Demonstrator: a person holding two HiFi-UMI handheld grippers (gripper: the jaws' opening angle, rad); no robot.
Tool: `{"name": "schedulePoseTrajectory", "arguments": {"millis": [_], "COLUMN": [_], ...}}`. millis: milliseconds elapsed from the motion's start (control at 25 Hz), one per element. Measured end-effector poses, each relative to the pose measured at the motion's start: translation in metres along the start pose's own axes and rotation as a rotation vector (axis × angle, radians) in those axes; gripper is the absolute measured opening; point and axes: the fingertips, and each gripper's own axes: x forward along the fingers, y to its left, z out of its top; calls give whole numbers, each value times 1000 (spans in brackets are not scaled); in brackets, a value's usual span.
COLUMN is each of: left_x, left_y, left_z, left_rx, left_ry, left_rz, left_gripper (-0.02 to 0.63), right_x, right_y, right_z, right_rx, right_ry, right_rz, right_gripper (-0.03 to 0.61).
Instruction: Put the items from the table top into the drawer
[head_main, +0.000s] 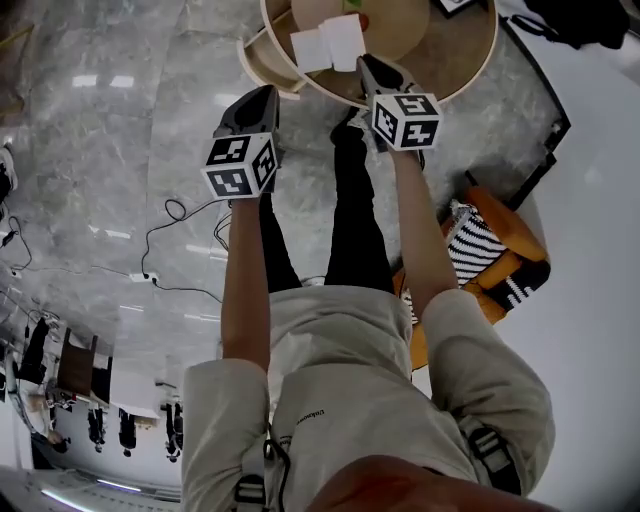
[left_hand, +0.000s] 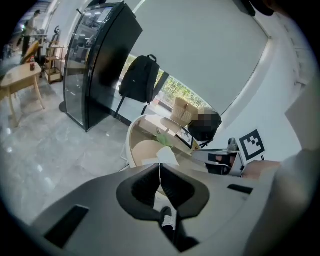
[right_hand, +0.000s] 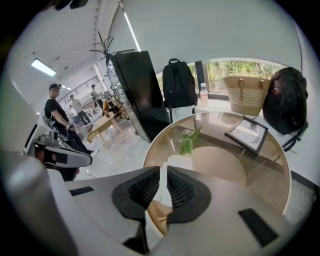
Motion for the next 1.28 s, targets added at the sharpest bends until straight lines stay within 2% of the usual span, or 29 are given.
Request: {"name": "schedulePoseTrajectory", "arguments": {"millis": [80, 240, 480, 680, 800, 840, 920, 1000, 1280], "left_x": [25, 58, 76, 79, 72, 69, 62, 55, 35], "left_y": [-4, -9, -1, 0, 6, 8, 14, 21, 38], "left_z": [-10, -33, -73, -92, -91, -91, -91, -93, -88], "left_rx": [5, 24, 67, 83, 94, 89, 76, 67, 50], "left_ry": [7, 24, 67, 85, 77, 72, 63, 55, 41], "left_rz": [-25, -71, -79, -113, -112, -111, -106, -96, -70], "left_gripper": [21, 21, 21, 21, 21, 21, 21, 21, 21], "right_x": [22, 58, 101, 118, 120, 119, 116, 113, 106], "right_y": [-7, -16, -25, -44, -38, -36, -33, -31, -22], "right_z": [-7, -28, -64, -87, -89, -89, -88, -88, -83], "right_rx": [-15, -88, -167, -142, -124, -136, -172, -194, -204], "right_ry": [11, 61, 163, 194, 194, 193, 196, 202, 212], "right_rz": [7, -18, -68, -183, -177, -178, -192, -199, -213], "right_gripper": [52, 260, 348, 350, 347, 338, 269, 236, 198]}}
